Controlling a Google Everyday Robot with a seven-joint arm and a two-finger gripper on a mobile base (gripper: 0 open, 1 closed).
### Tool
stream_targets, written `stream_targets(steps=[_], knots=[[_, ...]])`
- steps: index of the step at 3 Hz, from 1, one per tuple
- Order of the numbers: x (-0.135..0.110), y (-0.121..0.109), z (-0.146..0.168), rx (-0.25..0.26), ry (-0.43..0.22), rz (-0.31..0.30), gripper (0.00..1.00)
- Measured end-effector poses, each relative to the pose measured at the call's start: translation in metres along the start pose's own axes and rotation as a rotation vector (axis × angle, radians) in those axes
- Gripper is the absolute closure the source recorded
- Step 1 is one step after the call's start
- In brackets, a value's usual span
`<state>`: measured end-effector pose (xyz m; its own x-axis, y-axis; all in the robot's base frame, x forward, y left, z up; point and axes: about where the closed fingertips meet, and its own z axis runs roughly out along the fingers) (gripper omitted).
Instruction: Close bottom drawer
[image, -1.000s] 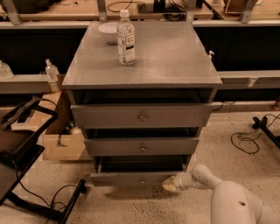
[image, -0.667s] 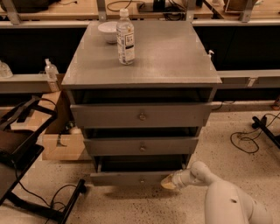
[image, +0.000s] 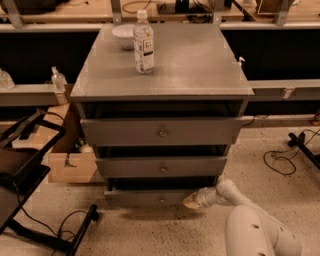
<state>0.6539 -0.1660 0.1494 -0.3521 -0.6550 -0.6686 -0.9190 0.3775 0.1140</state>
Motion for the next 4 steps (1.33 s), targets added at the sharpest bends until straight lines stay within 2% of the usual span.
stream_targets(steps=[1,4], knots=[[0.001,0.002,-0.001,0.0,0.0,0.0,1.0],[-0.016,-0.035,0.001,0.012,0.002,-0.006,1.0]])
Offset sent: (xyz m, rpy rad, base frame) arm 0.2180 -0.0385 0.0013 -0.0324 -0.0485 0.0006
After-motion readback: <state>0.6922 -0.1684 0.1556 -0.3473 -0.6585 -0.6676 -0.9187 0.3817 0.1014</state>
